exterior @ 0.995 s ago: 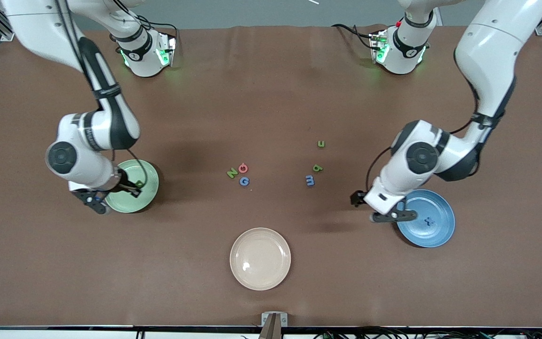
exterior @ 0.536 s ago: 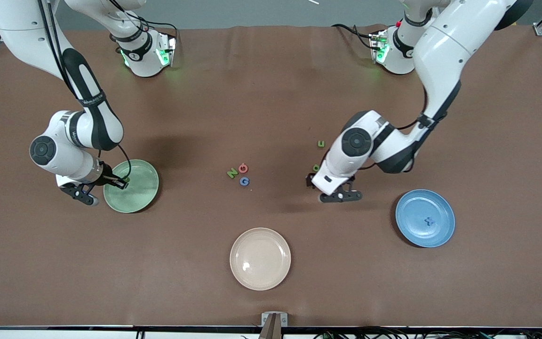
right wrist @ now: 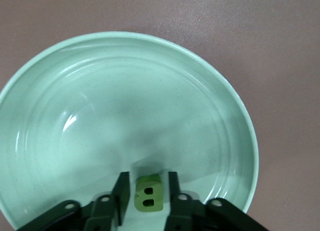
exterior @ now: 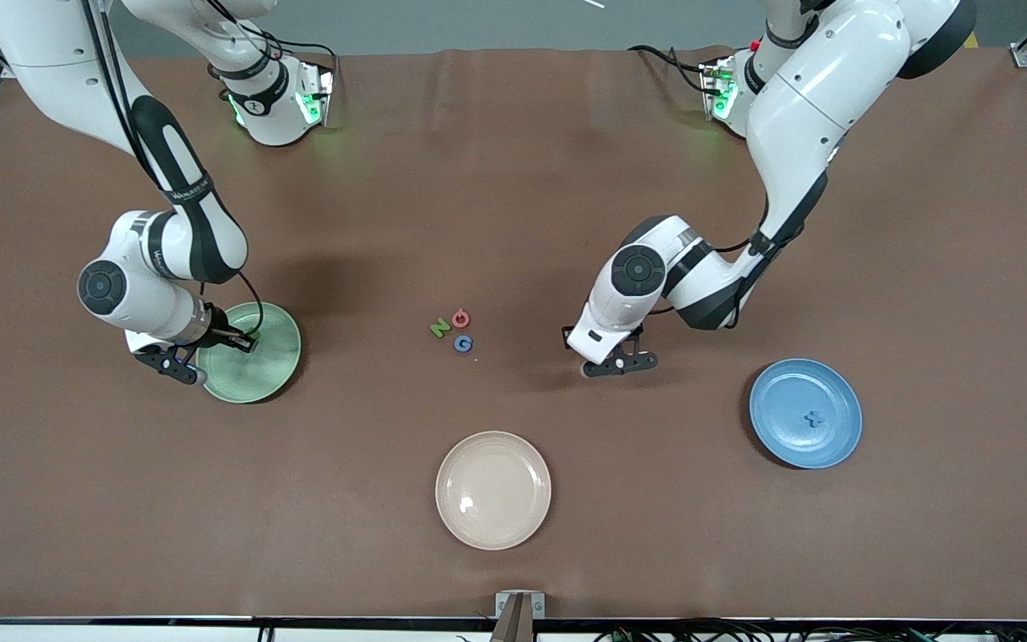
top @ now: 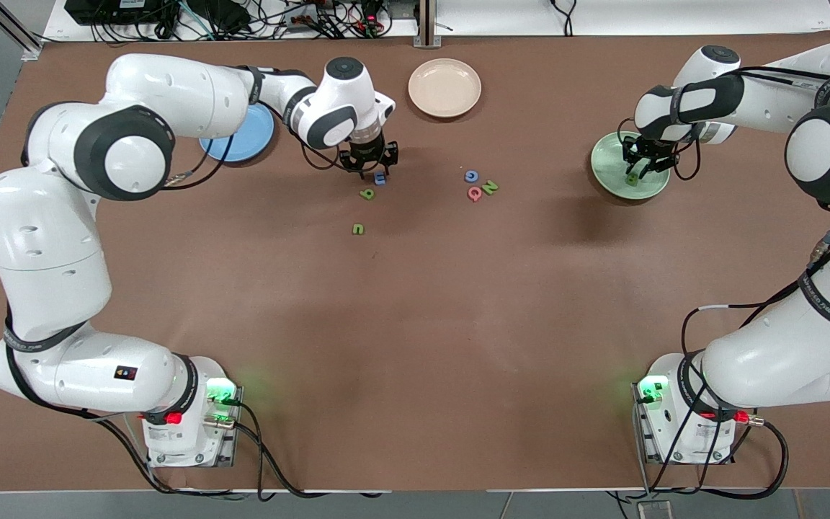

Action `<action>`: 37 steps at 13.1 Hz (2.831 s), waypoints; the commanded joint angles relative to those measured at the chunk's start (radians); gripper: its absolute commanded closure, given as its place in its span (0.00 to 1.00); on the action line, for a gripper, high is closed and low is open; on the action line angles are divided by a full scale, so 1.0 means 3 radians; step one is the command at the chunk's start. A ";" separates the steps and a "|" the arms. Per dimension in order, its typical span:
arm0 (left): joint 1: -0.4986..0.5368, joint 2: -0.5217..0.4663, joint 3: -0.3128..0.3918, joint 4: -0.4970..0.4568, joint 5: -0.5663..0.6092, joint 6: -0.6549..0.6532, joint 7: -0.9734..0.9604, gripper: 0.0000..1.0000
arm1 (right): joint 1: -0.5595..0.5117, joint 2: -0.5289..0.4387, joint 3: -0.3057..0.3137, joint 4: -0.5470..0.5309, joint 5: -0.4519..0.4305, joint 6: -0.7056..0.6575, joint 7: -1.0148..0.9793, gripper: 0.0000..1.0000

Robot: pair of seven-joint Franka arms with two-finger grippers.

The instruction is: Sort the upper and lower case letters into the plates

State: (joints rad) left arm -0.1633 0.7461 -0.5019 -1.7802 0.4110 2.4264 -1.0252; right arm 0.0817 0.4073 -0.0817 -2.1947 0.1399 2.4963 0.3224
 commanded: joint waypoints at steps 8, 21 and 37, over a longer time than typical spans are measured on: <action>0.0205 -0.0169 0.0093 0.0069 0.0082 -0.0085 -0.0172 0.99 | 0.0493 -0.0177 0.0006 0.0464 0.0081 -0.0651 0.0993 0.00; 0.1582 -0.0391 0.0098 0.0023 0.0097 -0.0270 0.1105 0.98 | 0.2069 0.0482 -0.0004 0.0790 0.0071 0.0146 0.3496 0.00; 0.1358 -0.0381 -0.0884 -0.0196 0.0373 -0.0777 0.0170 0.10 | 0.2121 0.0693 -0.0019 0.0924 -0.0052 0.0208 0.3522 0.62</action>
State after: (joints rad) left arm 0.2664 0.6280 -0.7683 -1.8048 0.5103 2.1608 -0.9543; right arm 0.7270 0.6074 -0.0835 -1.9376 0.1378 2.5641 1.3741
